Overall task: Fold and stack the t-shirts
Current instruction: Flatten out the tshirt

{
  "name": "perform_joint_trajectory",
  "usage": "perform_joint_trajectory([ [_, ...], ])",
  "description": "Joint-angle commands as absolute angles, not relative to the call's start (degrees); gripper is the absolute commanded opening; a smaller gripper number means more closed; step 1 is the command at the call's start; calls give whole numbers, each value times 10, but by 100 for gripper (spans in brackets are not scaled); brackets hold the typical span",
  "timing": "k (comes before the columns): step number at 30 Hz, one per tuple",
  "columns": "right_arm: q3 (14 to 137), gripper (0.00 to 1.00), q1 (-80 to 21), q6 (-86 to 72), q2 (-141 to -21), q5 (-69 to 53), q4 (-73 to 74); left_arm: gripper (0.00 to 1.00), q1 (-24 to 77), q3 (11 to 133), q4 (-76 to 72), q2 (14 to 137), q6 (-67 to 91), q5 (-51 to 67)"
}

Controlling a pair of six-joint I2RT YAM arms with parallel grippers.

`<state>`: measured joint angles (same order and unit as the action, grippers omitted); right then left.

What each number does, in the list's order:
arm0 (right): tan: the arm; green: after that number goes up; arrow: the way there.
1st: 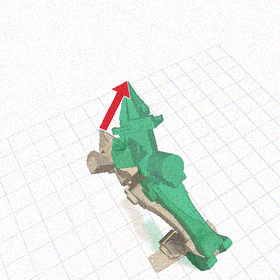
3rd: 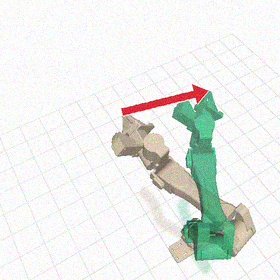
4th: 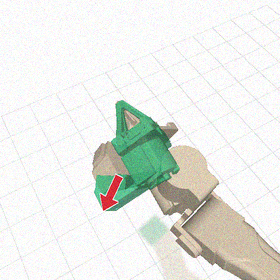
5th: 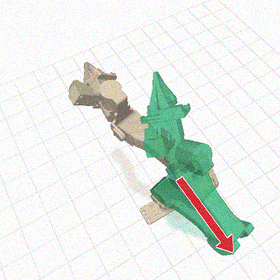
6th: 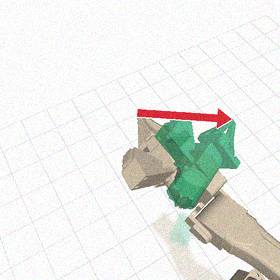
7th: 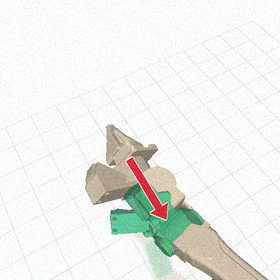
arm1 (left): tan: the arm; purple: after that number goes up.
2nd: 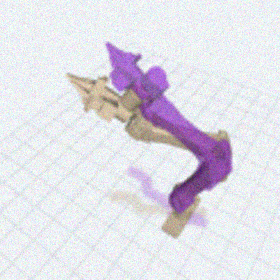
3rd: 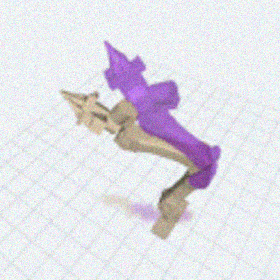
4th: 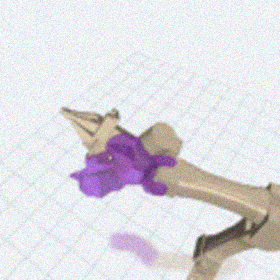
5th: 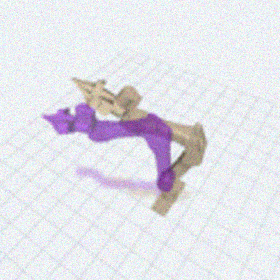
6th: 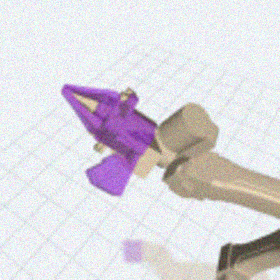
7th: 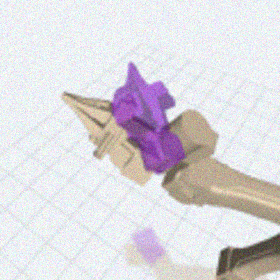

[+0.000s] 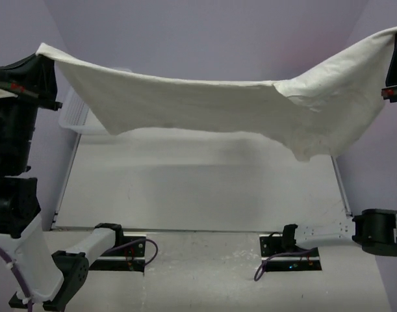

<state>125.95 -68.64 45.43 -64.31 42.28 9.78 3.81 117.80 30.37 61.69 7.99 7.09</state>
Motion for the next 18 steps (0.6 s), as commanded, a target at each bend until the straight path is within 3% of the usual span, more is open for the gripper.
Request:
perform_joint_trajectory([
  [1,1213,0,-779,707,-677,569,-129,0,38,1214,348,620,98,80],
  [7,1244,0,-756,632,-711,512,-72,0,38,1212,359,663,101,78],
  [11,1248,0,-530,387,-739,381,158,0,39,1086,270,689,127,95],
  [15,1156,0,-380,210,-765,260,199,0,39,928,183,730,139,56],
  [18,1075,0,-298,158,-794,183,193,0,39,878,141,768,142,40],
])
